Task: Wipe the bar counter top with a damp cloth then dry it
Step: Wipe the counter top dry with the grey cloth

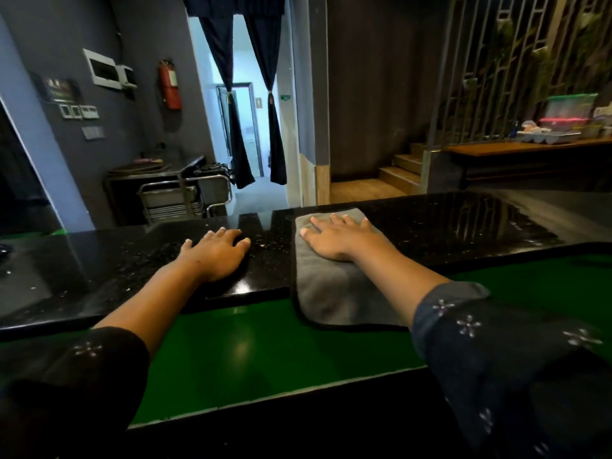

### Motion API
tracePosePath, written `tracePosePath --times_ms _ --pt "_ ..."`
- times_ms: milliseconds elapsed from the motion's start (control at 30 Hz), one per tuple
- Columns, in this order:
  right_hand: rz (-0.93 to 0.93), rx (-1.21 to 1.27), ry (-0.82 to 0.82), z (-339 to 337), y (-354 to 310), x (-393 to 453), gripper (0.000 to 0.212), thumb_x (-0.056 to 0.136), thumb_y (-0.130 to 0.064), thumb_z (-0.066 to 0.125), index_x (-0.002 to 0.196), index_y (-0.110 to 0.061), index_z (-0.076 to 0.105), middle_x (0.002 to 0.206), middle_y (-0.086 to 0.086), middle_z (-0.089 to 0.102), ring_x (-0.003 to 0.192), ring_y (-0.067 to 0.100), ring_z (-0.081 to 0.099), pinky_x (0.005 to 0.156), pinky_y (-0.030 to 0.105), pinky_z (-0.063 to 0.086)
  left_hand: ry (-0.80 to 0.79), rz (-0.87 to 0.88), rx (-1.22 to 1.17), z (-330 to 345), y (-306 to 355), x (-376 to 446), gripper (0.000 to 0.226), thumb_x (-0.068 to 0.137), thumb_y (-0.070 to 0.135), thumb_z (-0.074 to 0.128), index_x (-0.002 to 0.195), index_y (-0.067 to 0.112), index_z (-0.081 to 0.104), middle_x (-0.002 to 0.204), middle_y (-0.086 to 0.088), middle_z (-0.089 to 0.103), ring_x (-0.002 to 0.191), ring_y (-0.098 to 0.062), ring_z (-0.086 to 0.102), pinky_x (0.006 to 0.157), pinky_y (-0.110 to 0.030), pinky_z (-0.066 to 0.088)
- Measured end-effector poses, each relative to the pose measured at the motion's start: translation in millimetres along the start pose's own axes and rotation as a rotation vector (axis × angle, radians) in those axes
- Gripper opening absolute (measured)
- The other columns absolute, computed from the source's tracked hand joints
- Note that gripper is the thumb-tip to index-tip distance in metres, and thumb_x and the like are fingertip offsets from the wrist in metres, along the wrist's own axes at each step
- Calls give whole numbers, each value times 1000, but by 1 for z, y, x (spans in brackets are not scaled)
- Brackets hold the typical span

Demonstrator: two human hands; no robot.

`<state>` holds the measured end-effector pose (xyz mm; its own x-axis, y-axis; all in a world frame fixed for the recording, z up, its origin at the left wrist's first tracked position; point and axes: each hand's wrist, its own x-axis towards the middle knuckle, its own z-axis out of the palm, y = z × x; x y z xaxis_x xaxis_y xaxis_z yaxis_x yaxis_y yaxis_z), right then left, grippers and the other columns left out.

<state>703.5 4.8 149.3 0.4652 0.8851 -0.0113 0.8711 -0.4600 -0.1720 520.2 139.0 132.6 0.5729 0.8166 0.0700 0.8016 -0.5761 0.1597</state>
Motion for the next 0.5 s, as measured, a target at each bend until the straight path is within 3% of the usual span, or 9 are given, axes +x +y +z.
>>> tracePosePath --times_ms 200,333,500 --pt "-192 0 -40 3 56 -34 63 95 -70 12 153 -46 8 165 -5 2 151 21 0 116 55 -4 189 81 206 -13 17 -13 50 98 44 37 143 22 39 151 -4 38 143 -22 25 116 -56 5" --pt "-96 -4 -18 -9 91 -9 63 96 -68 12 154 -45 10 165 -2 4 151 23 3 117 56 -2 196 115 7 -11 64 -20 50 97 44 40 141 19 42 145 -9 47 135 -26 40 116 -55 15" --pt "69 -9 -13 -14 85 38 66 96 -64 13 156 -36 11 165 9 4 150 32 3 116 62 -2 87 78 -57 12 108 -5 60 98 48 29 150 19 25 157 -8 26 146 -25 16 116 -52 4"
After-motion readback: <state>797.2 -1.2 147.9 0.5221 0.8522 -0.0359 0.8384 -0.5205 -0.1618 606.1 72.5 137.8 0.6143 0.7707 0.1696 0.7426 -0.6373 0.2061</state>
